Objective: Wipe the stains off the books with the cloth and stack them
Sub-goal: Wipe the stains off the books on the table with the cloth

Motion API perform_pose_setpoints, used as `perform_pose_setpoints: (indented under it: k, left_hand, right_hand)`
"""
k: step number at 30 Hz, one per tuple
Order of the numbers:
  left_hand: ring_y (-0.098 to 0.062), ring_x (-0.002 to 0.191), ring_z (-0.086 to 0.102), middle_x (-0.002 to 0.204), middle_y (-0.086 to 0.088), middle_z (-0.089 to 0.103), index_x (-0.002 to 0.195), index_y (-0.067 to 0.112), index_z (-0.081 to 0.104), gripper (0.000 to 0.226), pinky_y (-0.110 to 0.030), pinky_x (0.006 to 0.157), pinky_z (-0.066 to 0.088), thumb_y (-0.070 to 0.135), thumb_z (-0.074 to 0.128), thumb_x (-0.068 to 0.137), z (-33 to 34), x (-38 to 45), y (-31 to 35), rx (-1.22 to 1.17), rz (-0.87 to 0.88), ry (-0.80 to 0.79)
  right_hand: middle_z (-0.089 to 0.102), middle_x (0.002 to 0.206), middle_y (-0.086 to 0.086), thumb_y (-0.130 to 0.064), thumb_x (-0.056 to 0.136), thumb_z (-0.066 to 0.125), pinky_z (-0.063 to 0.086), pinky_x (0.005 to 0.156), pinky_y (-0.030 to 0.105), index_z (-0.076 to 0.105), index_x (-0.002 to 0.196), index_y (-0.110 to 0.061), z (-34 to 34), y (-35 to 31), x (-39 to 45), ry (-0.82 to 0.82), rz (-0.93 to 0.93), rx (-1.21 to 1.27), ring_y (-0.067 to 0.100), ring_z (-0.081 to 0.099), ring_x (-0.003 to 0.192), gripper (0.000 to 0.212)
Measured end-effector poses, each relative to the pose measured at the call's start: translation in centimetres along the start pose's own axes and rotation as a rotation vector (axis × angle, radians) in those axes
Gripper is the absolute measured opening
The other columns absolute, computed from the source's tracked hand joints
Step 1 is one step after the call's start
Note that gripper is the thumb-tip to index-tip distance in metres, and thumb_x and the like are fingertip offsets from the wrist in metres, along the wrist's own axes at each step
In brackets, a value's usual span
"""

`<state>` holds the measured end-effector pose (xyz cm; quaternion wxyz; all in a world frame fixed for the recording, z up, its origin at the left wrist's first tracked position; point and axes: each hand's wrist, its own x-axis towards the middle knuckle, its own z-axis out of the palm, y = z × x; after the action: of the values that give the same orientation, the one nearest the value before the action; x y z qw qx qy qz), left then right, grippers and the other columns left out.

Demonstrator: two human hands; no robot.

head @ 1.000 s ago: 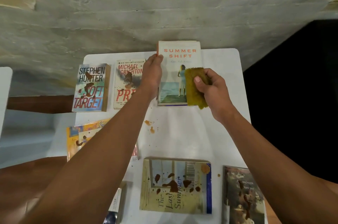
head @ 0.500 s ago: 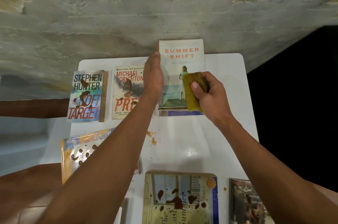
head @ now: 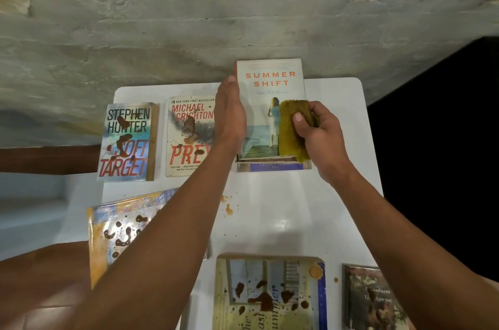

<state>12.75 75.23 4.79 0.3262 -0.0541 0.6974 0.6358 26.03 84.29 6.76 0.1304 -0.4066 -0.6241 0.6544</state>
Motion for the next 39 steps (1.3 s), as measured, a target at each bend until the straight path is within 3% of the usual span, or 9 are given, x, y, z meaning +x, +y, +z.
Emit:
perform_pose_setpoints:
  k: [6, 13, 23, 25, 27, 31, 34, 37, 39]
  left_hand:
    - [-0.026, 0.118, 0.063, 0.124, 0.007, 0.07, 0.126, 0.039, 0.064, 0.102, -0.054, 0.106, 0.044, 0.103, 0.042, 0.05, -0.9, 2.0, -2.1, -0.006, -0.129, -0.055]
    - [-0.023, 0.113, 0.067, 0.116, 0.005, 0.074, 0.119, 0.035, 0.07, 0.087, -0.05, 0.103, 0.049, 0.091, 0.042, 0.06, -0.8, 0.6, -0.1, -0.014, -0.129, -0.074]
    - [-0.024, 0.1, 0.073, 0.106, 0.002, 0.076, 0.113, 0.033, 0.073, 0.102, -0.05, 0.097, 0.053, 0.099, 0.025, 0.052, -0.9, 0.1, 1.7, 0.198, -0.115, -0.108]
    - [-0.021, 0.1, 0.071, 0.109, 0.003, 0.075, 0.117, 0.033, 0.071, 0.1, -0.047, 0.095, 0.052, 0.098, 0.021, 0.058, -0.6, -0.9, 2.8, 0.262, -0.132, -0.119]
    - [-0.016, 0.102, 0.064, 0.12, 0.006, 0.068, 0.128, 0.03, 0.063, 0.087, -0.039, 0.093, 0.046, 0.088, 0.014, 0.083, -0.2, -1.6, 3.8, 0.37, -0.143, -0.122]
    - [-0.026, 0.128, 0.047, 0.155, -0.006, 0.042, 0.152, 0.02, 0.039, 0.082, -0.043, 0.101, 0.038, 0.074, 0.011, 0.097, -0.2, -2.2, 3.1, 0.556, -0.225, -0.1]
    - [-0.023, 0.104, 0.045, 0.149, -0.013, 0.047, 0.148, 0.012, 0.042, 0.077, -0.039, 0.092, 0.042, 0.065, 0.011, 0.102, -0.7, -3.6, 2.5, 0.695, -0.232, -0.063]
    - [-0.028, 0.11, 0.053, 0.141, -0.016, 0.053, 0.141, 0.006, 0.047, 0.07, -0.034, 0.084, 0.037, 0.058, 0.017, 0.106, -1.3, -3.7, 1.8, 0.838, -0.166, -0.087]
    - [-0.021, 0.094, 0.058, 0.124, -0.012, 0.061, 0.128, 0.007, 0.055, 0.06, -0.028, 0.074, 0.04, 0.055, 0.026, 0.106, -1.6, -3.4, 1.5, 0.876, -0.126, -0.125]
  right_hand:
    - [0.071, 0.101, 0.0, -0.014, 0.101, 0.056, 0.057, 0.068, 0.026, 0.063, 0.11, -0.013, 0.2, -0.8, 0.2, 0.0, 0.074, 0.145, 0.012, 0.071, 0.086, 0.011]
    - [0.073, 0.1, 0.001, -0.013, 0.101, 0.055, 0.06, 0.074, 0.037, 0.063, 0.108, -0.014, 0.5, -1.2, 0.2, 0.022, 0.095, 0.206, 0.021, 0.072, 0.093, 0.011]
    - [0.073, 0.104, 0.005, -0.012, 0.101, 0.055, 0.061, 0.078, 0.043, 0.063, 0.11, -0.012, 0.5, -1.4, -0.1, 0.025, 0.101, 0.258, 0.029, 0.071, 0.1, 0.012]
    - [0.073, 0.107, 0.006, -0.012, 0.101, 0.055, 0.061, 0.08, 0.044, 0.063, 0.11, -0.012, 0.5, -1.2, -0.1, 0.014, 0.106, 0.26, 0.028, 0.071, 0.101, 0.012]
    - [0.072, 0.11, 0.006, -0.013, 0.101, 0.056, 0.061, 0.083, 0.045, 0.063, 0.11, -0.014, 0.6, -1.0, -0.2, -0.001, 0.107, 0.231, 0.028, 0.07, 0.102, 0.012]
    - [0.072, 0.103, 0.0, -0.011, 0.099, 0.058, 0.061, 0.079, 0.039, 0.064, 0.104, -0.018, 0.4, -0.8, -0.4, -0.012, 0.113, 0.178, 0.022, 0.07, 0.096, 0.01]
    - [0.072, 0.099, -0.002, -0.011, 0.101, 0.055, 0.058, 0.068, 0.029, 0.064, 0.108, -0.015, -0.1, -1.2, -0.4, -0.011, 0.148, 0.233, 0.014, 0.071, 0.087, 0.012]
    - [0.072, 0.108, 0.005, -0.013, 0.103, 0.052, 0.059, 0.069, 0.031, 0.062, 0.118, -0.01, -0.4, -1.5, -0.4, 0.001, 0.196, 0.3, 0.021, 0.072, 0.095, 0.019]
    - [0.072, 0.111, 0.006, -0.013, 0.103, 0.051, 0.059, 0.07, 0.033, 0.061, 0.12, -0.009, -0.3, -1.7, -0.4, 0.005, 0.21, 0.31, 0.022, 0.072, 0.097, 0.02]
